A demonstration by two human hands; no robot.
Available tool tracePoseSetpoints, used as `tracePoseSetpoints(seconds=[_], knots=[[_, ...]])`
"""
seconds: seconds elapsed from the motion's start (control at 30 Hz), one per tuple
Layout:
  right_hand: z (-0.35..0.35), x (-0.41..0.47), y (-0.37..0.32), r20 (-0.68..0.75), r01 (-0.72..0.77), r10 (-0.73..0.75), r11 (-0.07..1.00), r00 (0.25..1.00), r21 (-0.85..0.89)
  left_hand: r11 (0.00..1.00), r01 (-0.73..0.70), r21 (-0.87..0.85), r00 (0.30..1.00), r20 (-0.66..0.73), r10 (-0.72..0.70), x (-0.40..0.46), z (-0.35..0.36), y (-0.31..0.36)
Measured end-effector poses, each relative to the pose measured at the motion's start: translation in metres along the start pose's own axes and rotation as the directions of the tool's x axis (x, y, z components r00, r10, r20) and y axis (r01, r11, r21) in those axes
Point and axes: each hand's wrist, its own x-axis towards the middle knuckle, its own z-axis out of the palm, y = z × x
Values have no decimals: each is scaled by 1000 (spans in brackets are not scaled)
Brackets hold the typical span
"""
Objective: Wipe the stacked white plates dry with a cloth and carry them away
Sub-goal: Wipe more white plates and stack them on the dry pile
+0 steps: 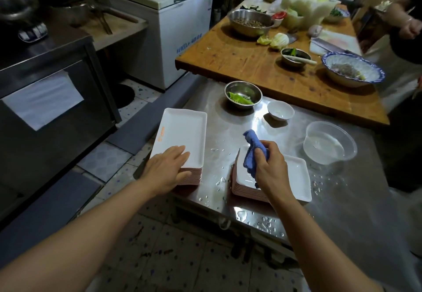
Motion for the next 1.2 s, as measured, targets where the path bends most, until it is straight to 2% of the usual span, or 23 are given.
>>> tracePoseSetpoints(seconds=[0.13,0.17,0.27,0.3,0.4,0.5,0.6,0.7,0.83,0.9,0.97,1.0,1.07,1.2], knots=[[-10,0,11,-22,-30,30,1000,999,9,998,49,28,996,-71,-47,7,-4,21],[-13,0,14,-29,-36,36,999,999,12,1000,31,3,992,-125,-30,9,-7,31],[-23,1,23,-51,-54,55,998,997,6,979,-141,-149,945,-315,88,19,-12,68],[-26,1,27,-59,-63,63,998,996,3,963,-150,-224,946,-315,74,23,-13,81],[-30,3,39,-58,-76,74,997,996,-33,906,50,-420,991,-91,-97,40,-4,112],[-22,10,50,-28,-43,40,993,999,-110,818,239,-523,970,165,-178,59,9,127],[-6,24,57,-4,2,-2,984,1000,-177,746,328,-580,940,276,-198,72,21,132],[10,39,66,48,69,-59,965,997,-254,734,344,-585,934,295,-203,80,31,133],[27,56,84,82,96,-64,864,995,-493,704,296,-646,954,231,-190,85,37,138],[32,58,87,160,155,-87,861,983,-484,688,288,-666,958,215,-192,86,38,140],[33,59,91,286,290,-149,781,947,-553,669,290,-684,957,212,-198,87,40,139],[30,61,93,301,319,-165,742,939,-590,656,298,-694,955,216,-204,87,42,138],[16,62,103,262,342,-223,677,939,-652,611,324,-722,946,244,-214,88,44,136],[-32,62,125,101,197,-183,642,978,-741,524,352,-776,935,271,-227,90,50,136]])
